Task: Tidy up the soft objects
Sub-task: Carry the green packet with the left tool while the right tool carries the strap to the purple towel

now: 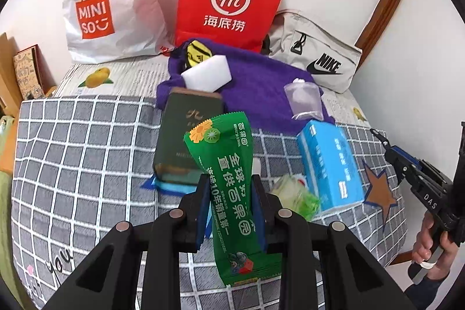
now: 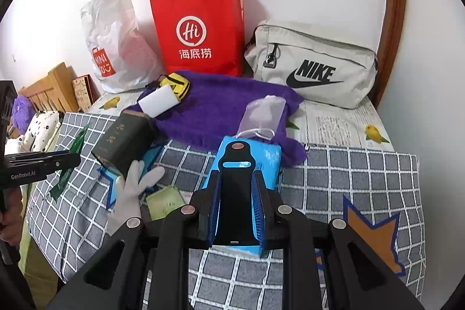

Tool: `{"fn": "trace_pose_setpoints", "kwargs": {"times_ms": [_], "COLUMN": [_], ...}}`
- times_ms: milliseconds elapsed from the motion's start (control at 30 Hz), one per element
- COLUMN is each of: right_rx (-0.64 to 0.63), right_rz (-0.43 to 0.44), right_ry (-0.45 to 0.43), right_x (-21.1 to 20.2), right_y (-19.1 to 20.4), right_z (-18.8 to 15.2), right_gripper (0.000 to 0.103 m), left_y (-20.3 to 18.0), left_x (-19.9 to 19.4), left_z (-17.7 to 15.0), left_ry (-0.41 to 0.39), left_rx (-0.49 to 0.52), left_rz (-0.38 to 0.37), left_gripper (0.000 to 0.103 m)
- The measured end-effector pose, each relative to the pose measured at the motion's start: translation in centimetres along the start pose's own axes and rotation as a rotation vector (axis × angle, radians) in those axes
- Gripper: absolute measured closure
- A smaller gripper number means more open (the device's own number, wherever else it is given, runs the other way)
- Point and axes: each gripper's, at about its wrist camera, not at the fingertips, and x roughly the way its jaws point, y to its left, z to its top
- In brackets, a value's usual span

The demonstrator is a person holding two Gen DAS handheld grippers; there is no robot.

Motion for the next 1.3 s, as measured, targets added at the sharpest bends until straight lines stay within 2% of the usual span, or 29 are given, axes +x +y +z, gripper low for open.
{"fn": "trace_pose_setpoints", "kwargs": {"times_ms": [567, 1033, 1300], "right_rx": [-0.001, -0.008, -0.018], "right_rz": [0.034, 0.047, 0.070], "right_ry": [0.001, 0.046, 0.105], "right_x": [4.5, 10.6, 15.5], "right_y": [-0.2, -1.2, -1.5], "right_z": [5.5, 9.2, 10.4], "right_gripper": [0.082, 0.082, 0.082], "left_y": [-0.4, -1.0, -2.0], "left_x": [2.9, 9.0, 13.4], "left_z": [6.5, 11.9, 14.2], "left_ry": [-0.016, 0.027, 0.076], "left_rx": [0.028, 0.051, 0.066], "left_rz": [-0.003, -0.028, -0.035], "left_gripper": [0.077, 0.077, 0.077]}}
